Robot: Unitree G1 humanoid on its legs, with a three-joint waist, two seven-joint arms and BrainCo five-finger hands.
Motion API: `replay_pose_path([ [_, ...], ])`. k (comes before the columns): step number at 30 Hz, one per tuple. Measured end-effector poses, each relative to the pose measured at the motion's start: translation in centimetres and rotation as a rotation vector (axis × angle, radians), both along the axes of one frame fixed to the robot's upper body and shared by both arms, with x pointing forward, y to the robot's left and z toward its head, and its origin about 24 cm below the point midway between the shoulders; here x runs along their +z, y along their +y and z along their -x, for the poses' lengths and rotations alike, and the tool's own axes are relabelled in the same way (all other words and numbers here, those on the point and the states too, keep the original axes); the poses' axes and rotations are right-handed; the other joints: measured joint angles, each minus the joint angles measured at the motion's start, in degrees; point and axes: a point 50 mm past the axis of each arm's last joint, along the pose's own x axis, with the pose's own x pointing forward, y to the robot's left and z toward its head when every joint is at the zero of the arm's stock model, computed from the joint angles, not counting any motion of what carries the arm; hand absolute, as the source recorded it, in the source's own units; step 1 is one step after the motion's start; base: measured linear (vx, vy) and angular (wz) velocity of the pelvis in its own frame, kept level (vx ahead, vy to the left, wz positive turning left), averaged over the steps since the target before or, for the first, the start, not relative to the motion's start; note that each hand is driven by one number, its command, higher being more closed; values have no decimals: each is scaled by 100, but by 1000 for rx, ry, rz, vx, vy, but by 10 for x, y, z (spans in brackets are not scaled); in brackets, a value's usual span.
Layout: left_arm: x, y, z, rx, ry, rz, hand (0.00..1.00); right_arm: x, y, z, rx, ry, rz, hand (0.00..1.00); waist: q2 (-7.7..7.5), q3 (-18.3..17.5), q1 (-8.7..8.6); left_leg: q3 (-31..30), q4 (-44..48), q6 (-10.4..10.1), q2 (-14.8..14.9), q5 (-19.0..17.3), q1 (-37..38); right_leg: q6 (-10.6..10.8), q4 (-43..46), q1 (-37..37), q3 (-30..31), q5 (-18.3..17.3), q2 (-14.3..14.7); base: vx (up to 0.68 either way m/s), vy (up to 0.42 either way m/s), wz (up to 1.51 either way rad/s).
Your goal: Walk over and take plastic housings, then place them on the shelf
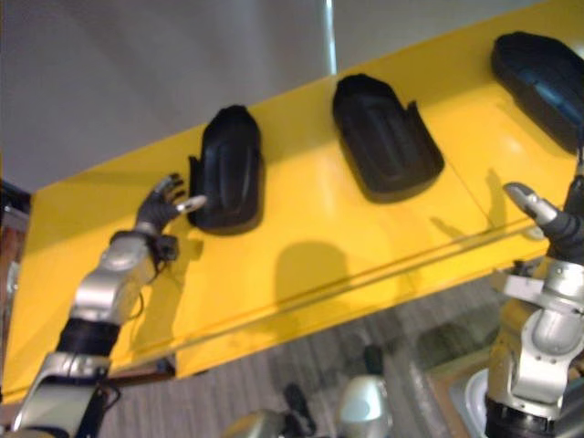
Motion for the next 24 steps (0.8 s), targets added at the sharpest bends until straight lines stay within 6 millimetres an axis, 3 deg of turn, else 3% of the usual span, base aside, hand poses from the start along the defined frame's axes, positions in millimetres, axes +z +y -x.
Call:
replay_pose_path([
  [2,4,3,38,89,-142,39,0,0,12,-5,27,7,50,0,32,-325,274,-148,-107,-20,6,67,-20,-36,-54,60,-202,-28,16,-7,-41,47],
  [4,-2,9,61,179,-184,44,0,0,23,-7,38,11,95,0,20,-446,421,-388,-109,-35,4,91,4,-41,-159,277,-434,-31,18,13,-26,49],
  [8,-28,25,86,343,-100,21,0,2,50,-20,99,23,160,0,-142,-624,728,-676,-120,-58,6,142,-9,-49,-335,536,-805,-36,30,-43,-30,46],
  [10,-40,29,94,400,-43,28,0,1,64,-28,149,46,155,0,-318,-710,950,-737,-142,-69,17,151,-23,-60,-452,627,-901,-27,32,-43,-4,20],
  [14,-60,41,102,537,45,2,0,-9,85,-42,233,120,141,0,-569,-887,1028,-873,-211,-63,-9,210,-102,-54,-473,638,-1060,-22,27,7,3,21],
  [17,-91,55,105,665,174,10,0,-27,104,-53,254,235,194,0,-694,-963,1103,-928,-263,-69,-18,257,-93,-51,-475,641,-1116,-14,29,55,6,11],
  [19,-136,65,115,777,357,30,0,-46,117,-61,220,347,299,0,-729,-983,1188,-949,-288,-70,-25,257,-88,-53,-487,640,-1128,-12,29,52,10,6],
  [20,-146,67,119,813,398,41,0,-50,119,-63,210,368,326,0,-732,-985,1206,-948,-298,-70,-26,257,-84,-53,-492,640,-1129,-12,28,0,0,0],
  [22,-180,78,140,990,515,62,0,-63,130,-71,156,451,446,0,-766,-1005,1225,-942,-317,-74,-21,253,-80,-53,-509,640,-1128,-12,27,0,0,0],
  [24,-196,83,160,1125,565,52,0,-74,133,-76,122,513,519,0,-836,-1046,1250,-940,-322,-82,-14,246,-85,-53,-522,639,-1128,-12,34,0,0,0],
])
